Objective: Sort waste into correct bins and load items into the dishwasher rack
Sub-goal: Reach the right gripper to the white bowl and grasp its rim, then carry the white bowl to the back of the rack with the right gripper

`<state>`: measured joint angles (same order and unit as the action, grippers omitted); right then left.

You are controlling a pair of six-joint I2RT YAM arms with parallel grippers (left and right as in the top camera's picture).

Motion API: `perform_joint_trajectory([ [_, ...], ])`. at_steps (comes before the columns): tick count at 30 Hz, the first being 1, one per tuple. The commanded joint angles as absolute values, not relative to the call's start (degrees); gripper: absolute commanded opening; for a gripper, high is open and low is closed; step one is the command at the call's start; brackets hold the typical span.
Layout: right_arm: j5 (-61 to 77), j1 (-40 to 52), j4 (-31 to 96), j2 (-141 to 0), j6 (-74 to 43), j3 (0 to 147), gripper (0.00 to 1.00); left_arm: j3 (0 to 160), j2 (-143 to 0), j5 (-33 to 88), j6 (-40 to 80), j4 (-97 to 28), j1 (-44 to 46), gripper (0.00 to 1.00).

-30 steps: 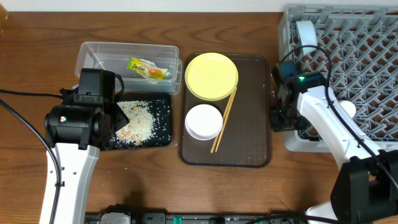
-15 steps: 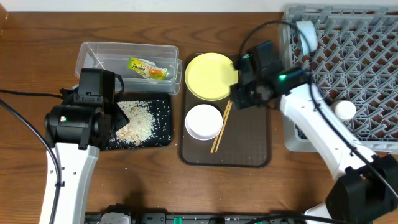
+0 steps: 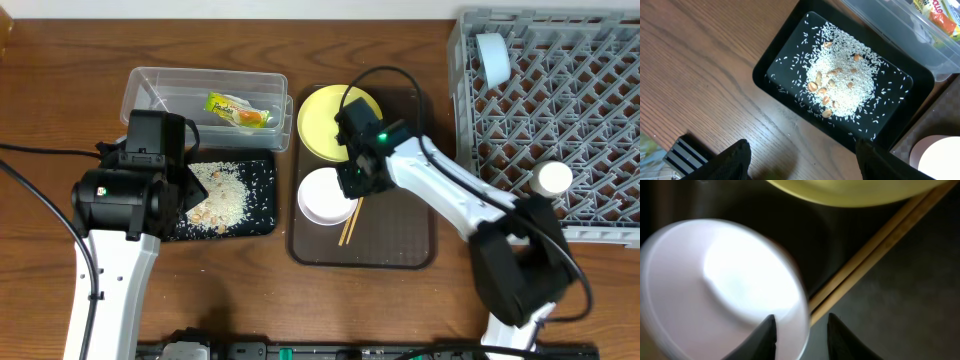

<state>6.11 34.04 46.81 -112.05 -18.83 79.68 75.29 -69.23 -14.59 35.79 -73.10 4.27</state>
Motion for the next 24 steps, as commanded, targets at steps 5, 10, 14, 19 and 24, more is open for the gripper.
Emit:
perform_joint_trajectory([
  [5, 3.18, 34.76, 45.87, -113.89, -23.77, 80.79, 0.01, 75.55, -69.23, -15.70, 35.68, -73.28, 4.03, 0.70],
  [10, -3.79, 32.49, 46.09, -108.40, -23.16, 83.77, 0.01, 75.55, -69.23, -15.70, 35.68, -73.28, 4.03, 0.70],
  [14, -13.91, 28.36, 45.67, -102.00, -21.87, 85.62, 0.01, 75.55, -69.23, -15.70, 35.68, -73.28, 4.03, 0.70],
  [19, -26.24, 21.50, 38.26, -94.80, -9.98, 85.71, 0.01, 75.55, -69.23, -15.73, 35.68, -73.25, 4.03, 0.70],
  [24, -33.32, 14.63, 26.70, -92.25, 4.08, 85.71, 0.01, 75.55, -69.23, -15.73, 35.68, -73.25, 4.03, 0.70],
])
